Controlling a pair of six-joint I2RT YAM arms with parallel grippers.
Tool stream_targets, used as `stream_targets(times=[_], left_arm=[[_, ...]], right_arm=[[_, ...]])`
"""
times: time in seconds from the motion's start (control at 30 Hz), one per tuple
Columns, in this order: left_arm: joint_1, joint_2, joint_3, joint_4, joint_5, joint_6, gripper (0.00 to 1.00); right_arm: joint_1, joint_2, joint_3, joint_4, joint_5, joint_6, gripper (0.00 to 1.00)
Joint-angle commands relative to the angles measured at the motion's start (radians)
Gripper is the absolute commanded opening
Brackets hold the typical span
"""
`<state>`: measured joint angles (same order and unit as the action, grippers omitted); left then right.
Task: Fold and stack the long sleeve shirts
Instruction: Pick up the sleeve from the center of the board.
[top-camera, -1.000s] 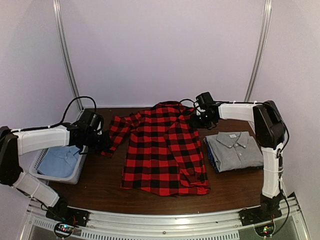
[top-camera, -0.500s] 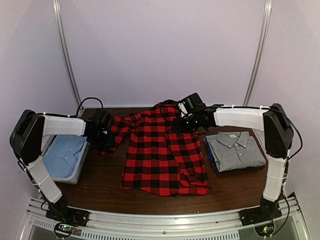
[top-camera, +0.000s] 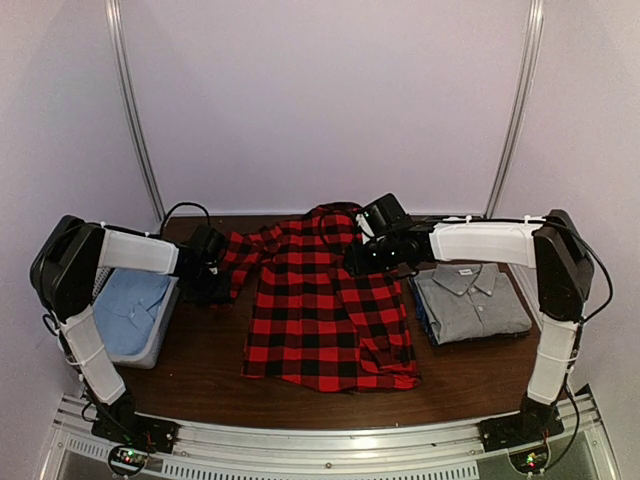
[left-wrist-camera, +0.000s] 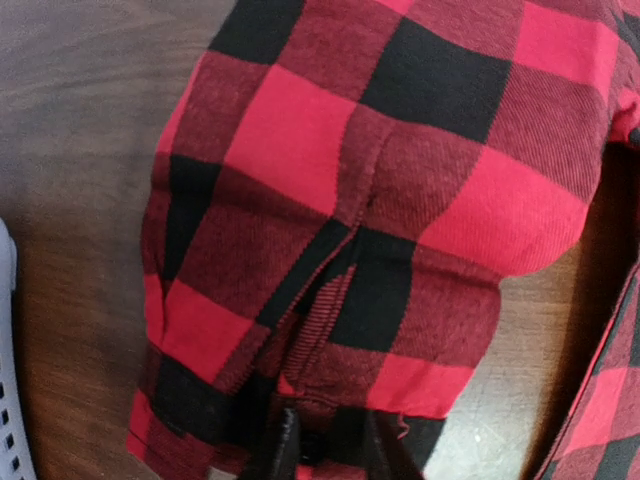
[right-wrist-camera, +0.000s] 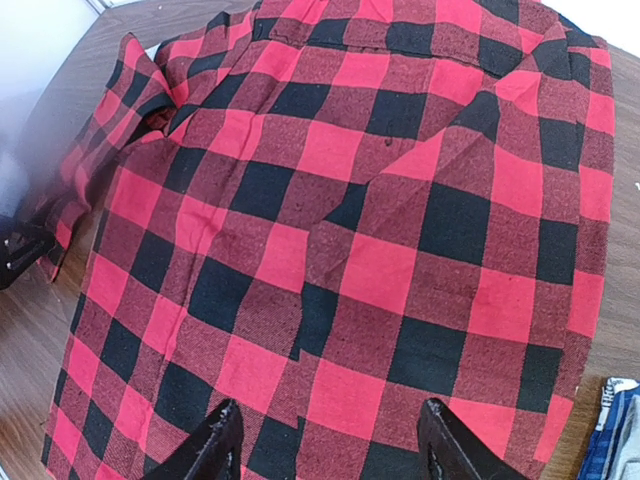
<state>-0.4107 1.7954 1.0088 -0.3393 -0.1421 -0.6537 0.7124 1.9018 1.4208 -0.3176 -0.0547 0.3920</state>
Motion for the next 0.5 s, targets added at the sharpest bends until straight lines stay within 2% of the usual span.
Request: stream_targets(times=[0.0,0.13,0.27,0.47], left_arm=[[0.001,0.003,-0.022,0.021,0.037,0.008,0.17],[0.001,-0.021,-0.008,0.006,0.022,0.03,0.0],[0.001,-0.053,-0.002,-0.003,0.051,0.043,0.0],[0.0,-0.186,-0.02,-0.018,0.078,0.027,0.0]], right_arm=[[0.018,-0.035,-0.008,0.011,0.035,0.016,0.6],[0.029,-0.025,0.011,0.004,0.04,0.016,0.61],[0.044,-0.011,0.036,-0.008,0.05,0.014,0.6],[0.059,0.004,0.057,-0.021,0.05,0.014,0.61]])
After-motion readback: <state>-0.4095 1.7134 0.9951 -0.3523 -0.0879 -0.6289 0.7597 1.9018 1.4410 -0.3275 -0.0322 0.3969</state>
